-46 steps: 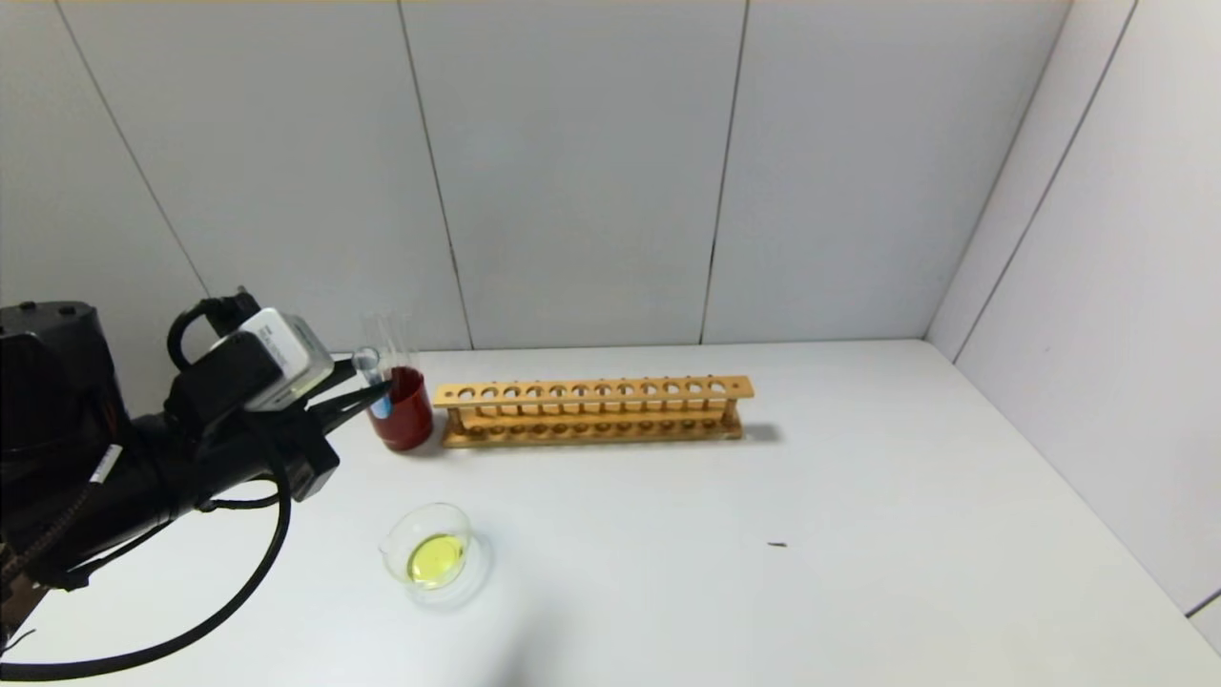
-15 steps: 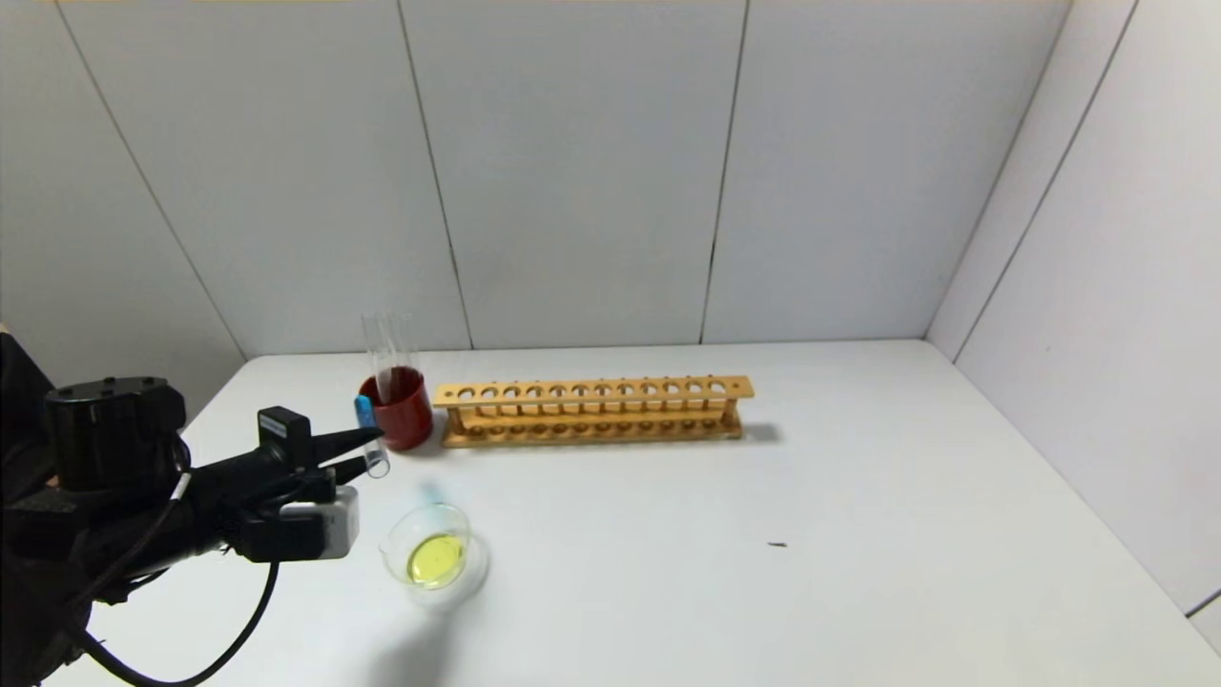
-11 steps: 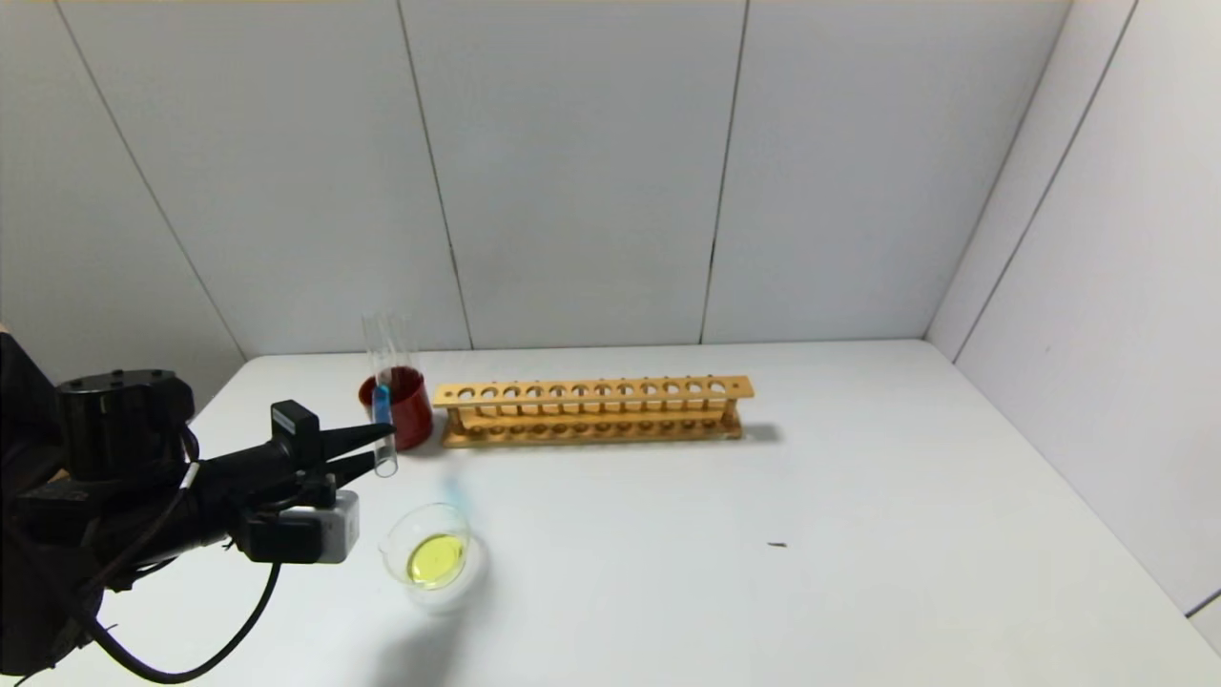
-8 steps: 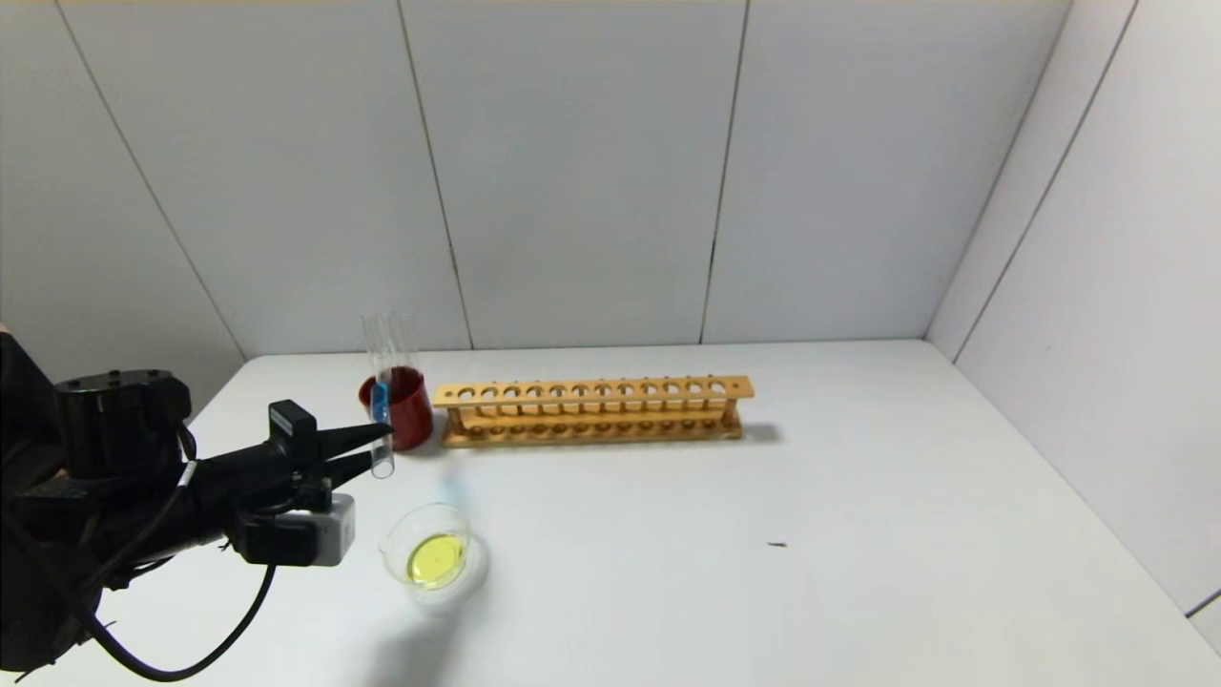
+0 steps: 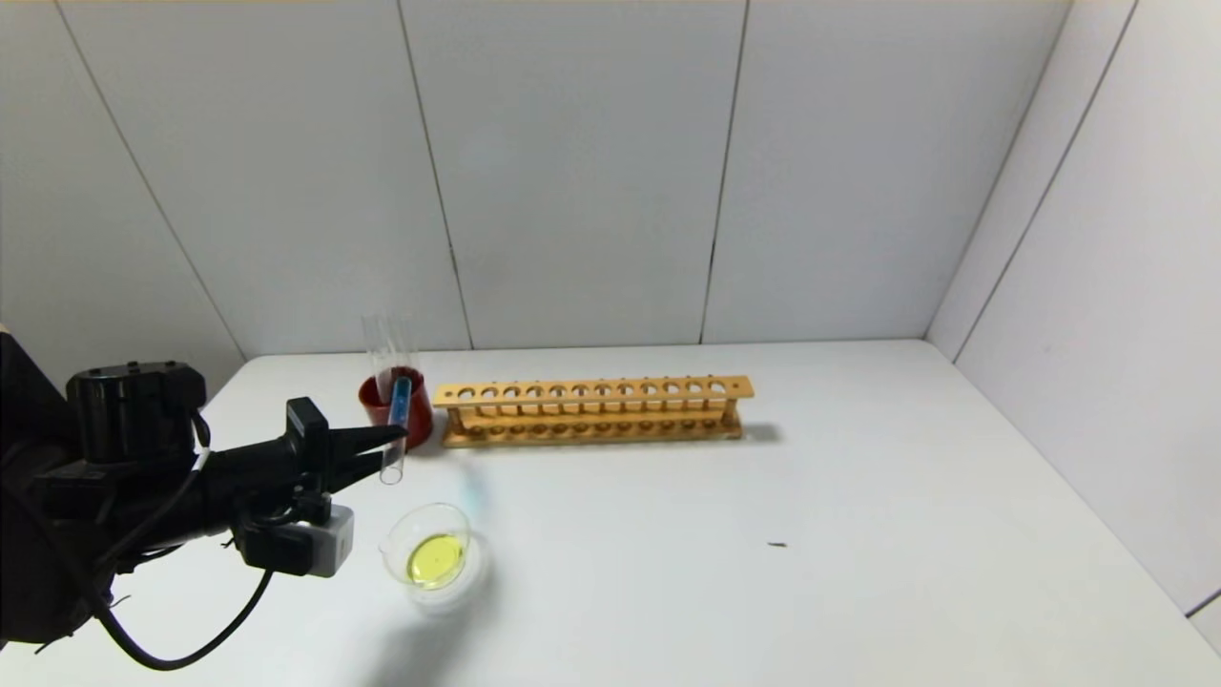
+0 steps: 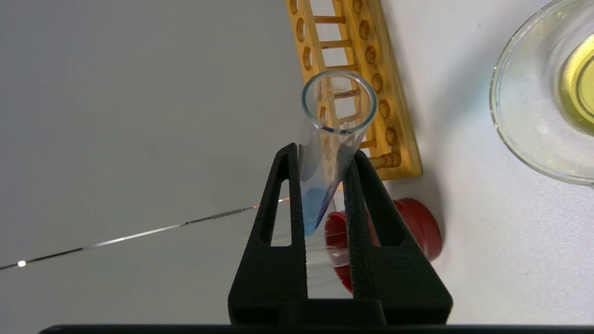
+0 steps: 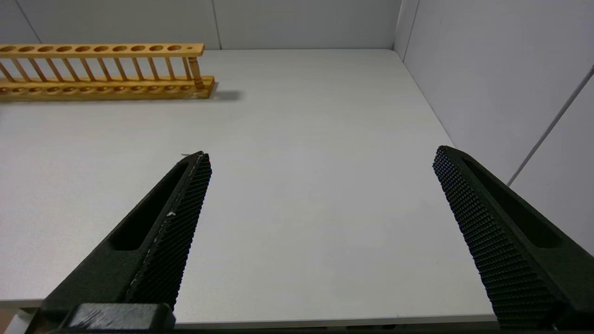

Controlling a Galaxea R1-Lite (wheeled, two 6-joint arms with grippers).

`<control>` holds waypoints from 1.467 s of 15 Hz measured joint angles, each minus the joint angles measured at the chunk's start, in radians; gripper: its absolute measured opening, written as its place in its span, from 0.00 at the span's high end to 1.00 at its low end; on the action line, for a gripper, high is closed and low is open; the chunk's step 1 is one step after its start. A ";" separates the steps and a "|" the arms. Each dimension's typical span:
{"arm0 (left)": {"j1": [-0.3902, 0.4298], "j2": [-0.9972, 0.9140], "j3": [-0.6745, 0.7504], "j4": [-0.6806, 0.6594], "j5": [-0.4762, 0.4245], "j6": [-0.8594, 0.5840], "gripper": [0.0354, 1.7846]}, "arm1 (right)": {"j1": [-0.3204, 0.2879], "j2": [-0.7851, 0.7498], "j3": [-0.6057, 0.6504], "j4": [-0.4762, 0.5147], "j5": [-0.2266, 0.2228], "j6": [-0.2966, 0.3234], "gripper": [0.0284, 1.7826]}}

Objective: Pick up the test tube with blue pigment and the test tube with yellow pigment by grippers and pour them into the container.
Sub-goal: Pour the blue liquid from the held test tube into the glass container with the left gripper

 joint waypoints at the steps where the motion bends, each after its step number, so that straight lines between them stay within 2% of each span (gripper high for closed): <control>1: 0.003 0.008 -0.009 0.001 -0.003 0.014 0.85 | 0.000 0.000 0.000 0.000 0.000 0.000 0.02; 12: 0.014 0.059 -0.064 0.030 -0.007 0.180 0.85 | 0.000 0.000 0.000 0.000 0.000 0.000 0.02; 17: 0.049 0.085 -0.087 0.030 -0.013 0.267 0.85 | 0.000 0.000 0.000 0.000 0.000 0.000 0.02; 22: 0.041 0.106 -0.103 0.030 -0.013 0.285 0.85 | 0.000 0.000 0.000 0.000 0.000 0.000 0.02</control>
